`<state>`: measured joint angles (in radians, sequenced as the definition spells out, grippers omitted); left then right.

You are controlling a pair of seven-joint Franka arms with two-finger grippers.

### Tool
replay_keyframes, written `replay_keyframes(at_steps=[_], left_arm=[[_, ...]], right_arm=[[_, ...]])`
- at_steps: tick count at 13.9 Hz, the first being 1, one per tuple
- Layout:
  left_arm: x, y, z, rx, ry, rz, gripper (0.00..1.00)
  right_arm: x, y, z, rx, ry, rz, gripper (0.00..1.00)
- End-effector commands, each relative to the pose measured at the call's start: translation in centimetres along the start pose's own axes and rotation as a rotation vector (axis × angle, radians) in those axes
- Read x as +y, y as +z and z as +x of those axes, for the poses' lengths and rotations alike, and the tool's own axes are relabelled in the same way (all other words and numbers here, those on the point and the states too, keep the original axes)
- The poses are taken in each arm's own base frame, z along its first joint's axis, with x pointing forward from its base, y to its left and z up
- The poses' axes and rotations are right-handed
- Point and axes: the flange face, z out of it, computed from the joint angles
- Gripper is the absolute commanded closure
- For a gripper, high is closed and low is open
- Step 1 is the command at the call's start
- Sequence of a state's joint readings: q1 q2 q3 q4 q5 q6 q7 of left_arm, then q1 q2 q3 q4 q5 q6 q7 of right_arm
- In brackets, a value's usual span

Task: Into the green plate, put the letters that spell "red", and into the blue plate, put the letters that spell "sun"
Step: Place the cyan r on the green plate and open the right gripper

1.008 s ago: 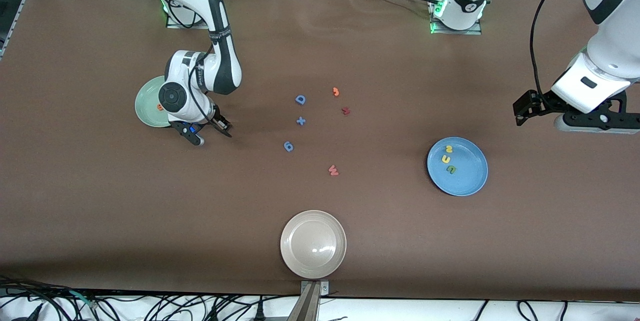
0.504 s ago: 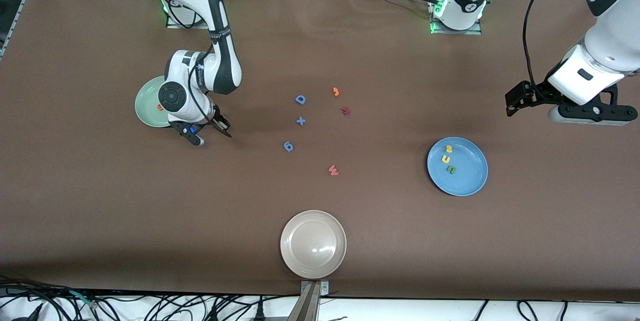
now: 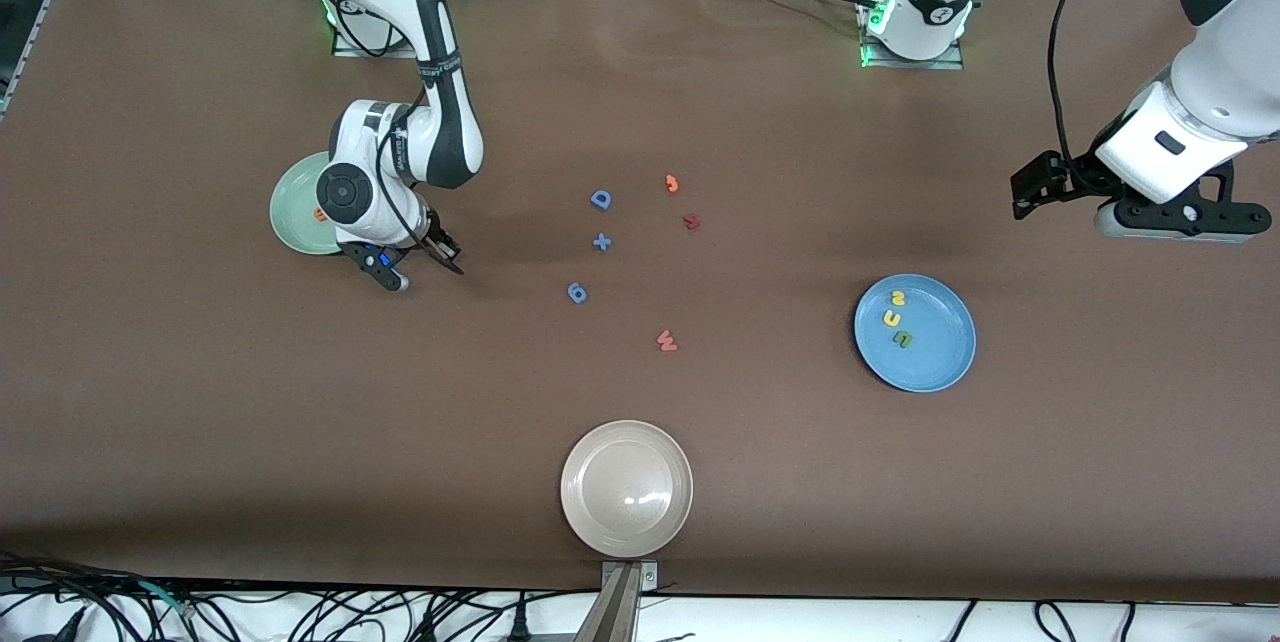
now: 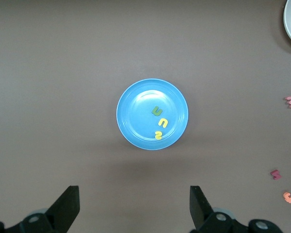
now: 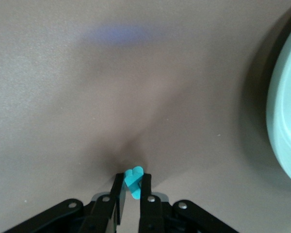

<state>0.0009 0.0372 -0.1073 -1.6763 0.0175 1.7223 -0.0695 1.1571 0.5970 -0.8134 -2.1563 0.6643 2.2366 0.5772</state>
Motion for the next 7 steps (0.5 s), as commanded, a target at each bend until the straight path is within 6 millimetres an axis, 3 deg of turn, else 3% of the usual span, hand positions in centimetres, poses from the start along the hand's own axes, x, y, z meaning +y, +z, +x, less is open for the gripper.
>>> replay_keyframes(at_steps=[1,4,7], left_arm=[[-0.1,-1.4,-0.3,0.011,-0.002,-0.024,0.00],[-0.3,-2.9,0.0,0.042,-0.008,-0.035,0.00],[-0.2,-4.7,0.2,0.081,-0.006,-0.038,0.00]], right_arm=[[1.4,-3.0,1.3,-0.071,0.000,-0.003,1.00],[3.7,-7.8,3.9,-0.124,-0.053,-0.057,1.00],[7.8,-11.7,6.1,-0.142,-0.106,-0.113,1.00]])
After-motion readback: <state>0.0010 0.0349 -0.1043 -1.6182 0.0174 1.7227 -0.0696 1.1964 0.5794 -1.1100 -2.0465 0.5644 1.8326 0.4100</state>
